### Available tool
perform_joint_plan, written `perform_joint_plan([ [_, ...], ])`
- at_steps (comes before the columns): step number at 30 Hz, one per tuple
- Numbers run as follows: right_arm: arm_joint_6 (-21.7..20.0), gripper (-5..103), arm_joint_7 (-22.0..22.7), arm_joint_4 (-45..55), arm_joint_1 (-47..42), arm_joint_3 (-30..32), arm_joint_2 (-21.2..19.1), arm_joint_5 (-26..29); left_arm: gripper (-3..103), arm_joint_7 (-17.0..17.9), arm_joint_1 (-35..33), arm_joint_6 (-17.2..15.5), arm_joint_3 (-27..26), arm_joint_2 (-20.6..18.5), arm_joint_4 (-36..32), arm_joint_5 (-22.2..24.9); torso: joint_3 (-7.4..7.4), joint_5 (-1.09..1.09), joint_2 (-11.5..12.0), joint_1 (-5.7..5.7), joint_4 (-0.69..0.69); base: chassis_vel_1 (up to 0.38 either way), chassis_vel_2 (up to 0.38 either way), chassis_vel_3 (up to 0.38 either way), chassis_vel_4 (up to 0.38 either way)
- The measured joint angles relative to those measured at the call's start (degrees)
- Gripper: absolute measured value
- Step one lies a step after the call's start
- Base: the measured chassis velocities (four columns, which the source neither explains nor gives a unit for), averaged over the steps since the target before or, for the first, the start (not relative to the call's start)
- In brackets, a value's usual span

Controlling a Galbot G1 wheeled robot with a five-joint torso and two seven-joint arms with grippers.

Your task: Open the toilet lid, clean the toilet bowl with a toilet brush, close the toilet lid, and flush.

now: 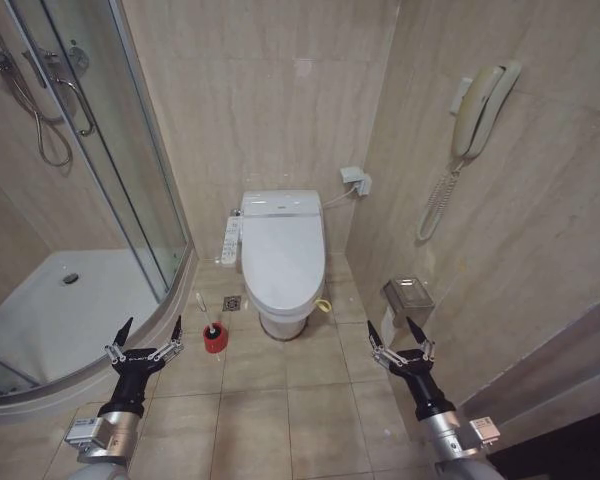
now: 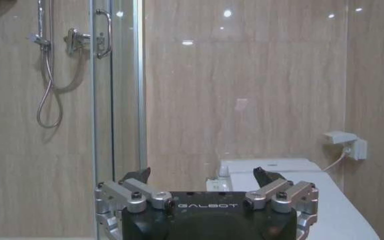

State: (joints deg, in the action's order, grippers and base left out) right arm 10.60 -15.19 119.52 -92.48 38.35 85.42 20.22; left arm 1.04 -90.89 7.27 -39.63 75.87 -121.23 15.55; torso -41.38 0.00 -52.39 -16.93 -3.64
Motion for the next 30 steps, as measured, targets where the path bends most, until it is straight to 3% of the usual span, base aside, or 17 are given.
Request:
perform_joint_plan([
  [30, 0.4, 100, -0.6, -0.6, -0.3, -0.2, -0.1, 0.2, 100, 0.0, 0.0, 0.0, 0.0, 0.0, 0.0, 0.0, -0.01, 0.01, 0.0, -0.03, 0.01, -0.143, 0.144, 0.153, -0.145],
])
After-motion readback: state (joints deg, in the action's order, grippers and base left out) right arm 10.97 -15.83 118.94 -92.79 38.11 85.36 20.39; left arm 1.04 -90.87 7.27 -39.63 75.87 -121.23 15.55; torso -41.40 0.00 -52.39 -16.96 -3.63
